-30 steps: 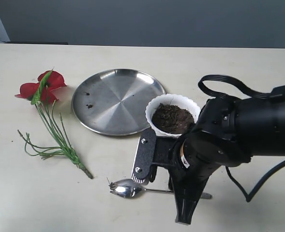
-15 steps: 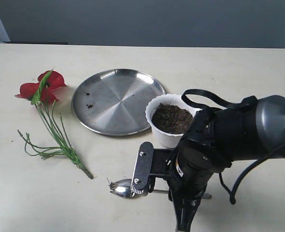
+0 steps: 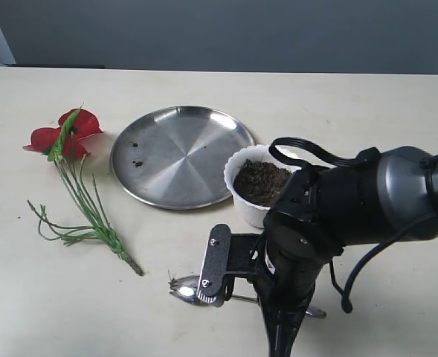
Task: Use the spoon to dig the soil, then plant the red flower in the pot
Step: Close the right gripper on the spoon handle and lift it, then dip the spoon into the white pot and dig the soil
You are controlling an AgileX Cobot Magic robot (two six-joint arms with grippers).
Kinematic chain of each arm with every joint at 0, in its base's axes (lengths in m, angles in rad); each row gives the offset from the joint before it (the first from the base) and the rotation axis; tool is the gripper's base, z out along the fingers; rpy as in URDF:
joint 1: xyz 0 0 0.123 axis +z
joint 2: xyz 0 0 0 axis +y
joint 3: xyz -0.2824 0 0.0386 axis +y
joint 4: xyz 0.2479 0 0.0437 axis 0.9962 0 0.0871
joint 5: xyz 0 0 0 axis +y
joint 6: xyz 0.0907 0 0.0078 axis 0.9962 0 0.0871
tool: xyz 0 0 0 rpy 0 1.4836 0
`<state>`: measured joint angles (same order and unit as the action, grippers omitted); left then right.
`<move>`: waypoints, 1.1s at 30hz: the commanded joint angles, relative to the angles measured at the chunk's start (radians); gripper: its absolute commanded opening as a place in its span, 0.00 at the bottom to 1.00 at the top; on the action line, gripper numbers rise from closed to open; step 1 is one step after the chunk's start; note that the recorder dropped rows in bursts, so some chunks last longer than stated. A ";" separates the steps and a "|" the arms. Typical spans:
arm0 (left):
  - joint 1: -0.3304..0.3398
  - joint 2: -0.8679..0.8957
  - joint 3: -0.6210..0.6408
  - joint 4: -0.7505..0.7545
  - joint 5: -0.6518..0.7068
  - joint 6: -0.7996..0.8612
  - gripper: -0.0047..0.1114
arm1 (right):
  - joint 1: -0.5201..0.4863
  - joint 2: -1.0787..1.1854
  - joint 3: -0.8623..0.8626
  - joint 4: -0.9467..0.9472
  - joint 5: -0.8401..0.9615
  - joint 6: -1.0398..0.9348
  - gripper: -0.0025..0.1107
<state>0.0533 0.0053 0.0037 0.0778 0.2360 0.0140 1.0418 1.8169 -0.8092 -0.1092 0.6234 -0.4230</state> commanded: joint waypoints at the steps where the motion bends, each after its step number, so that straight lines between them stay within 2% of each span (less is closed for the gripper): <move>1: -0.006 -0.005 -0.004 0.002 -0.005 -0.004 0.04 | -0.004 0.051 0.018 -0.039 -0.064 -0.004 0.02; 16: -0.006 -0.005 -0.004 0.002 -0.005 -0.004 0.04 | -0.004 -0.207 0.016 -0.065 -0.047 -0.004 0.02; 22: -0.006 -0.005 -0.004 0.002 -0.005 -0.004 0.04 | -0.004 -0.300 0.016 -0.083 0.002 -0.004 0.02; 26: -0.006 -0.005 -0.004 0.002 -0.005 -0.004 0.04 | -0.004 -0.448 -0.025 -0.175 0.090 -0.004 0.02; 28: -0.006 -0.005 -0.004 0.002 -0.005 -0.004 0.04 | -0.004 -0.509 -0.040 -0.331 0.123 -0.002 0.02; 29: -0.006 -0.005 -0.004 0.002 -0.005 -0.004 0.04 | -0.004 -0.528 -0.040 -0.482 0.153 0.032 0.02; 33: -0.006 -0.005 -0.004 0.002 -0.005 -0.004 0.04 | -0.004 -0.496 -0.040 -0.892 0.288 0.236 0.02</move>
<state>0.0533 0.0053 0.0037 0.0778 0.2360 0.0140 1.0407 1.3043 -0.8466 -0.8361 0.8647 -0.2807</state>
